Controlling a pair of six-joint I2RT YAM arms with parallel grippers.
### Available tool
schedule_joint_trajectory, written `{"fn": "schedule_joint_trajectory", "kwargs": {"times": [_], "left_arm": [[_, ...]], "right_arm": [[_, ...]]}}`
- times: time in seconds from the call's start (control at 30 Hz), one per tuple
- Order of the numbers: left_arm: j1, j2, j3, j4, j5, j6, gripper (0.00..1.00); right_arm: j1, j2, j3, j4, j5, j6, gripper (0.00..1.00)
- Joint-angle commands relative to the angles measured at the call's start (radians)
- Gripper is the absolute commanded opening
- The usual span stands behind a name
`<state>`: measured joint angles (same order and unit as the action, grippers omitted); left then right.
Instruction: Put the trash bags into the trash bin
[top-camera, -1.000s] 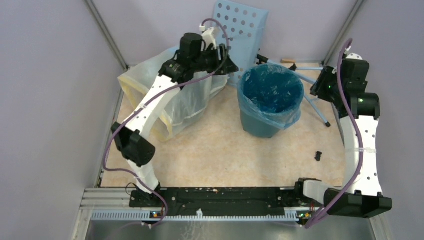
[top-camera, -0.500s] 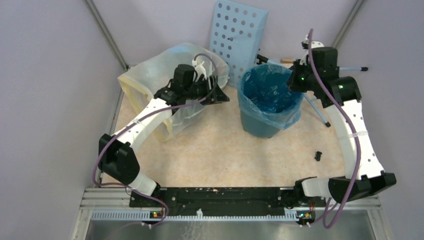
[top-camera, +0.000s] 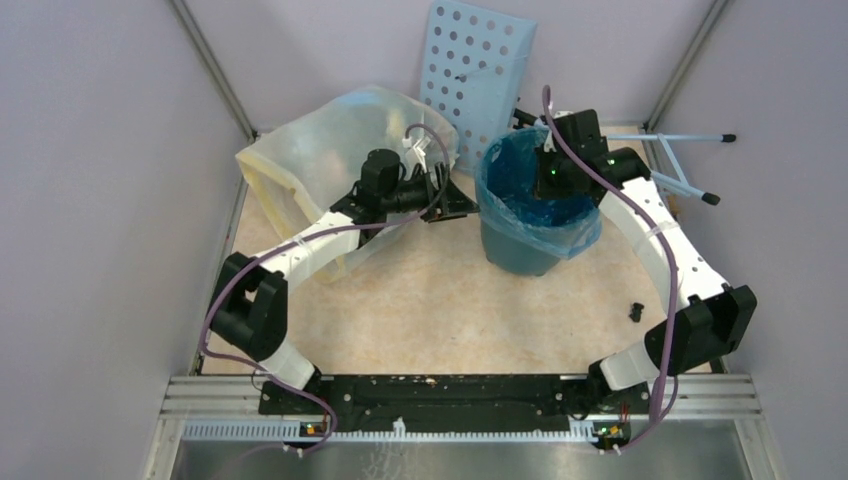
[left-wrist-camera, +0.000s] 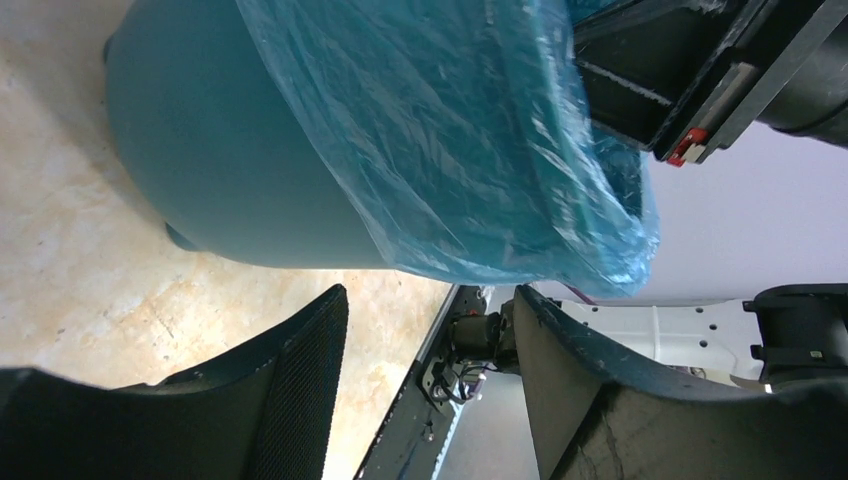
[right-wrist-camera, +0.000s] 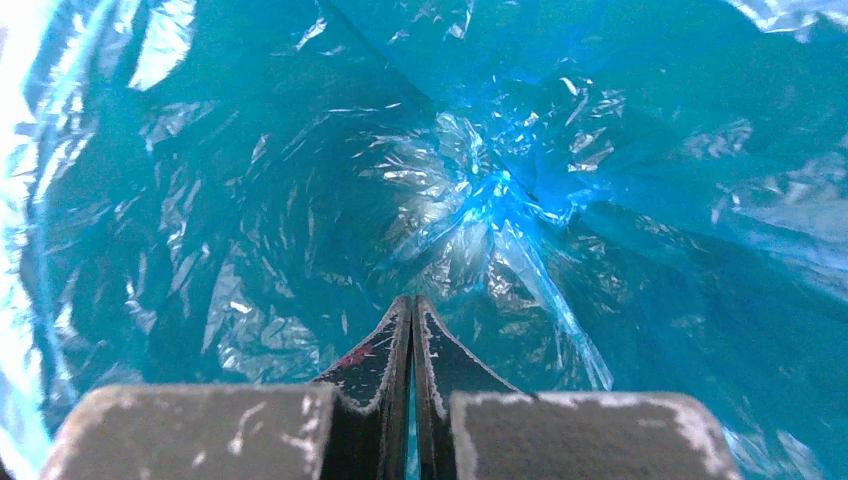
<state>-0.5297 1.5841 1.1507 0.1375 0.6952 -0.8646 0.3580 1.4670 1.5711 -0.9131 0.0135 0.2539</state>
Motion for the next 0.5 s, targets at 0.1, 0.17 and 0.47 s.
{"fn": "schedule_joint_trajectory", "kwargs": {"times": [0.1,0.17,0.47], "left_arm": [[-0.035,0.100,-0.011,0.160,0.020,-0.045,0.65],[-0.036,0.128,-0.011,0.167,0.021,-0.049,0.64],[-0.037,0.237,0.075,0.049,-0.027,0.122,0.63]], "right_arm": [[0.006,0.020,-0.087,0.131,-0.042,0.001,0.00],[0.006,0.045,-0.100,0.117,-0.044,-0.003,0.00],[0.006,0.070,-0.250,0.142,-0.017,0.049,0.00]]}}
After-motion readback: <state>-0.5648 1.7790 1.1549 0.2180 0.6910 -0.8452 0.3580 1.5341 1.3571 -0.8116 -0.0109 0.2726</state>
